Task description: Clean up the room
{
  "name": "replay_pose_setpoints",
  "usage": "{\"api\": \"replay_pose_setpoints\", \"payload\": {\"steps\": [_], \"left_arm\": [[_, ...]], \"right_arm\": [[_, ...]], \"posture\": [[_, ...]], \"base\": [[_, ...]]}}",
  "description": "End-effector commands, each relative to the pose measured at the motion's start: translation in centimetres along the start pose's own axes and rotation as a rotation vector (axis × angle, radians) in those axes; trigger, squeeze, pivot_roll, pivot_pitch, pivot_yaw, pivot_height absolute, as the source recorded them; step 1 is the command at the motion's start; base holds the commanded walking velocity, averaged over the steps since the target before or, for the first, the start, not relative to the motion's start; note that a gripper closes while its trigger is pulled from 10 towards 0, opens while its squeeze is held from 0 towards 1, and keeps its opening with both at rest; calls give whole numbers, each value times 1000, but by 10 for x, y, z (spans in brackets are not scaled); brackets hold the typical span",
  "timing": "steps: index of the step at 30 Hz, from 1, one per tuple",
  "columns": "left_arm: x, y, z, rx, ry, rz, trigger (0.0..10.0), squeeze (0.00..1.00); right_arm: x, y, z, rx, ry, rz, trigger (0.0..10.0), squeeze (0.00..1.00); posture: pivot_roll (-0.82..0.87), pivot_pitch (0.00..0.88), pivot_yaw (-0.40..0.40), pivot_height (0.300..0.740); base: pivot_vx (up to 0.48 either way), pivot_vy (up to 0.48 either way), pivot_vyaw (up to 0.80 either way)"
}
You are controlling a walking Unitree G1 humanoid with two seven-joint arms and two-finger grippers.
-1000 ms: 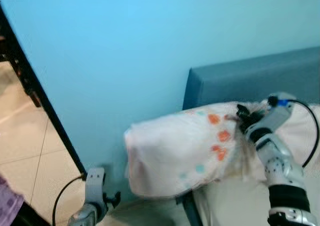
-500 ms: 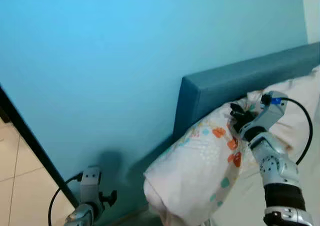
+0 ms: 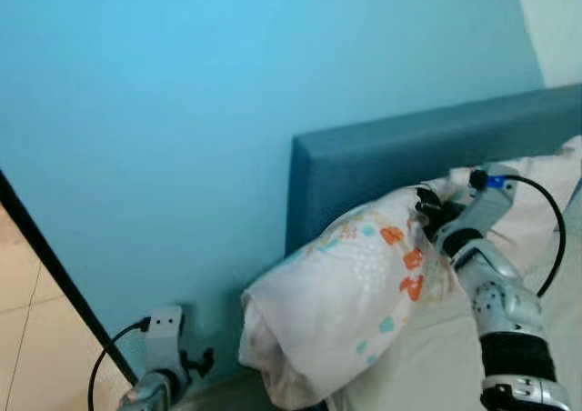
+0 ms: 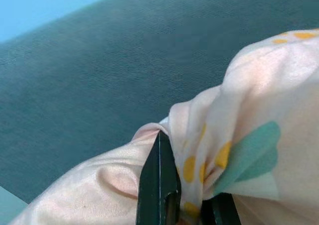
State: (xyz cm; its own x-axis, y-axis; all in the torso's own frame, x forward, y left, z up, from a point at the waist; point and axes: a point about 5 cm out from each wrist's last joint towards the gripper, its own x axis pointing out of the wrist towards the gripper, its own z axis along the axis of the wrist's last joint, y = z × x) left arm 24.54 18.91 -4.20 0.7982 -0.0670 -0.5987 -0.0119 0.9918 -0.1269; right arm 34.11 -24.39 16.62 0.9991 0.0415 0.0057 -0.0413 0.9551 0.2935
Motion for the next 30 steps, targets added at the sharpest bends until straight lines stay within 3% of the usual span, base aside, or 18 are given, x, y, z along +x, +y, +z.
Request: {"api": "replay_pose_setpoints", "payload": {"steps": [1,10,23,30], "left_arm": [[-1,2,-4,-8,15,7,10000,0],[-2,2,-4,0,12,-7,10000,0],[-1,3,2,-14,-23,5,10000,0],[-2,2,3,20,-48,-26,10000,0]], "right_arm": [[2,4,17,-15,-80,8,10000,0],[2,-2,18,-41,-76,-33,10000,0],[7,-1,12,-29,-53,-14,10000,0],[11,-27,9,-45,-14,-86,10000,0]], "posture": [[-38,0,-16,740],[-35,0,-16,740],[-28,0,-28,740],[0,39,-32,740]], "base": [[0,0,0],[0,-323,0],[0,0,0],[0,0,0]]}}
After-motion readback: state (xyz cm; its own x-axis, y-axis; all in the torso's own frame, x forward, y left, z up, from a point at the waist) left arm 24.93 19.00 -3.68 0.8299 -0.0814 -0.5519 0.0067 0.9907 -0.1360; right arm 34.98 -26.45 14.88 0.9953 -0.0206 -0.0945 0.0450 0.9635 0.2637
